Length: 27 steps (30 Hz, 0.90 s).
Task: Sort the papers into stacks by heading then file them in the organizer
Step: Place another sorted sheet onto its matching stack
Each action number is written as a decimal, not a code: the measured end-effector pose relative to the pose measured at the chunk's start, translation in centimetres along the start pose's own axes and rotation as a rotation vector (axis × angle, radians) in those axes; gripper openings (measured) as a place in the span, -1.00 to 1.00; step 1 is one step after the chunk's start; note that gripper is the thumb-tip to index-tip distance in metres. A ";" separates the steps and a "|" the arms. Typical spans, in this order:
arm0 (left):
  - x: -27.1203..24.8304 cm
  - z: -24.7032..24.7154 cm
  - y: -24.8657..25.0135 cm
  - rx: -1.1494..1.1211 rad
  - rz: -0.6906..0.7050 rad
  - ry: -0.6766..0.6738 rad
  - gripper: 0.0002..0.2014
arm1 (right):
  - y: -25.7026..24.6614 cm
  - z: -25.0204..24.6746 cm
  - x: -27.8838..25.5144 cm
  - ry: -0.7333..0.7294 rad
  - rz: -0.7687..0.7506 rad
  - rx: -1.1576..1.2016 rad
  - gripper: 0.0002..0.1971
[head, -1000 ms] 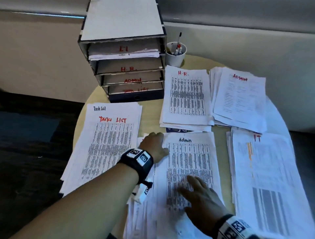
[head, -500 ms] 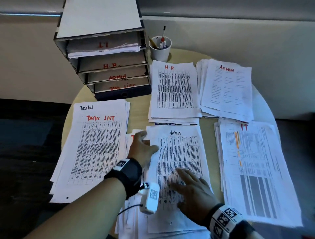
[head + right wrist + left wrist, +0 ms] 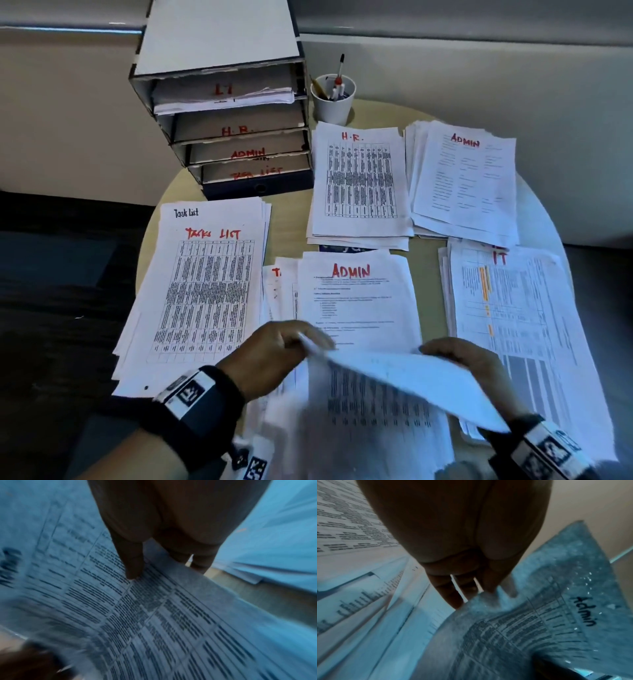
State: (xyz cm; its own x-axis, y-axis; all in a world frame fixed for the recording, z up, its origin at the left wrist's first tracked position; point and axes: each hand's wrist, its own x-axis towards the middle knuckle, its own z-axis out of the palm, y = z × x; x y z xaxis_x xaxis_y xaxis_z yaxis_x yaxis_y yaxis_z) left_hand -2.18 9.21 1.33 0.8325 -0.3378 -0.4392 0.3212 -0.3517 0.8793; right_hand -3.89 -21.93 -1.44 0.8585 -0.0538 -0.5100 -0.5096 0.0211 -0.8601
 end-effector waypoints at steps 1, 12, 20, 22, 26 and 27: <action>0.9 -0.2 -0.2 0.049 -0.016 0.054 -0.65 | 0.3 -0.5 -0.2 -0.033 -0.044 -0.110 -0.81; 13.2 -0.9 -1.6 0.466 -0.409 0.413 -0.29 | 1.6 -0.5 -1.3 0.006 -0.033 -0.320 -0.96; 13.4 -1.2 -1.0 0.664 -0.425 0.328 -0.29 | 2.2 -0.4 -1.7 -0.020 0.045 -0.244 -0.92; 13.7 -1.7 -0.4 0.728 -0.416 0.314 -0.35 | 3.0 -0.8 -1.2 -0.053 0.019 -0.270 -0.87; 13.9 -1.7 -0.2 0.878 -0.283 0.332 -0.47 | 3.3 -0.9 -1.0 -0.037 0.026 -0.242 -0.87; 13.8 -1.7 -0.3 0.903 -0.257 0.327 -0.49 | 3.2 -1.0 -0.9 -0.044 0.024 -0.213 -0.88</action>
State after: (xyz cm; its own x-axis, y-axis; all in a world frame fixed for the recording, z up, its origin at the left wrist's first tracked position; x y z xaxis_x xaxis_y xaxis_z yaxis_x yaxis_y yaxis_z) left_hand 9.98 6.10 -4.71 0.9129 0.0518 -0.4048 0.1582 -0.9592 0.2342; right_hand -6.33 -22.79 -3.73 0.8454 -0.0123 -0.5339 -0.5262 -0.1903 -0.8288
